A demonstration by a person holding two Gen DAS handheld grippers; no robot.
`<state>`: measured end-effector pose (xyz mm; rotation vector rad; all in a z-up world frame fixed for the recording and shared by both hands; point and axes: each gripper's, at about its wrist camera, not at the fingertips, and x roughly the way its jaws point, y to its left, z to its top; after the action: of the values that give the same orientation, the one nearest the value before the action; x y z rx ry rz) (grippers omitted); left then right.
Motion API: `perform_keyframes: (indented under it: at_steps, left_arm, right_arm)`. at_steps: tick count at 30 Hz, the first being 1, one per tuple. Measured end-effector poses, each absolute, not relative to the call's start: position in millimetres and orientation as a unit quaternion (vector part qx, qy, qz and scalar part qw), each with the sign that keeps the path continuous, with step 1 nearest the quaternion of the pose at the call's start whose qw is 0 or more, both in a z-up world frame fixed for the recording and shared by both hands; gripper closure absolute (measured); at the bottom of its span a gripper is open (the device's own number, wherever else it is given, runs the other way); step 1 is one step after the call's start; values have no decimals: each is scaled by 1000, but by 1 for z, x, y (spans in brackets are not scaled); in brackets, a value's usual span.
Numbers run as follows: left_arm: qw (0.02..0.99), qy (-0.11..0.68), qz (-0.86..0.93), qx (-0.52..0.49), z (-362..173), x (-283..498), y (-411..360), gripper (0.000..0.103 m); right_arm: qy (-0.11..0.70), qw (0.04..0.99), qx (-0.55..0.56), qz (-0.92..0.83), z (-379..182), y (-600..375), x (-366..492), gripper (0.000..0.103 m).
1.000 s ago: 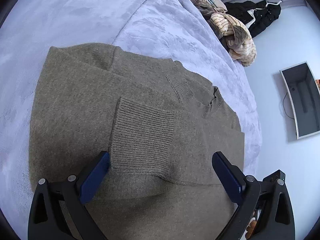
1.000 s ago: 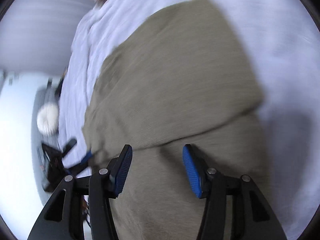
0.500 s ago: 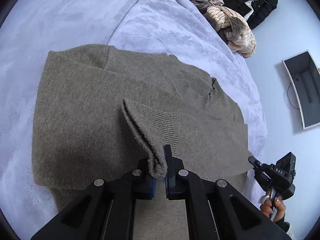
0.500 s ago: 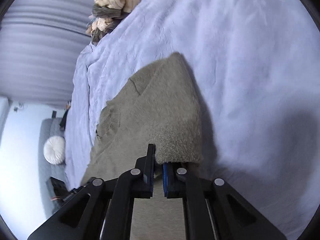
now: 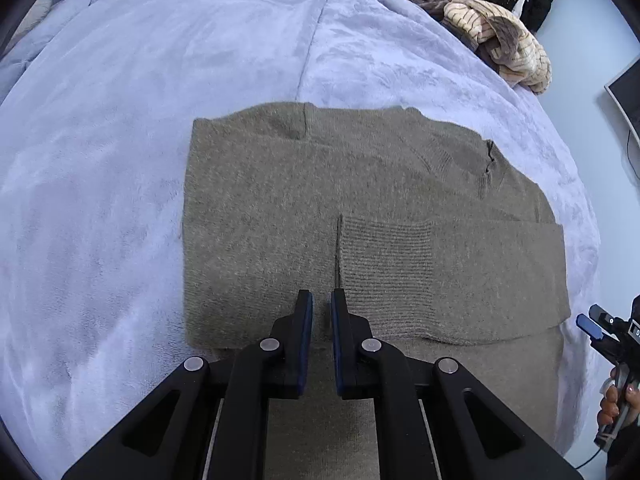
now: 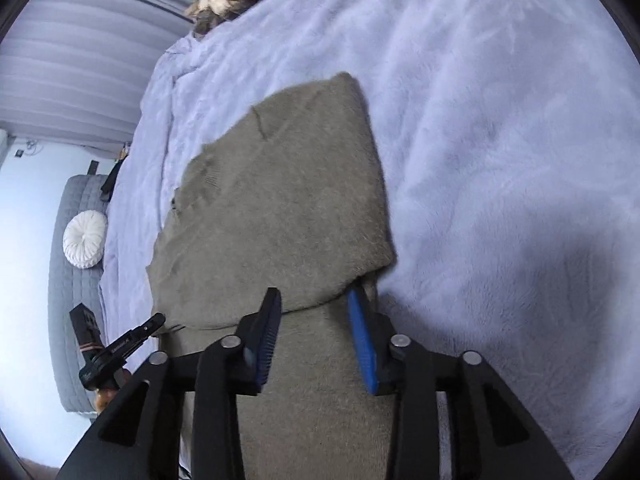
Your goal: Fold small clothes
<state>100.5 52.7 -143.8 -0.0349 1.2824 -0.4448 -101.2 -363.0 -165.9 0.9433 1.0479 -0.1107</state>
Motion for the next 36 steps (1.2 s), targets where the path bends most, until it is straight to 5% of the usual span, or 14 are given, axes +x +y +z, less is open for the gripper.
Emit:
perform_keyframes:
  at_steps: [9,10,11,18,23,36]
  left_arm:
    - [778,587,-224,5,-150,104,4,93]
    - [775,593,-219,7,-155,105,1,93]
    - [773,596,-217,7,-157,105,-3,93]
    - [780,590,-209,21,-168,108,-7,93]
    - [785,581,-208,46,-166,108,-9,93]
    - [782,590,-202,15,-144,110,31,93]
  right_arm:
    - [460,747,469,-105,-190,-425,-53,48]
    - [468,738,475,-105,-200,-428,-46,53]
    - [478,728,481,-105,-207,-428,-40,94]
    - [503,786,341,-112,-172,-406,-30,95]
    - [517,763,362,-140,-204,-420,-38,95]
    - [510,784,320,-152,-152,-376,-84,87]
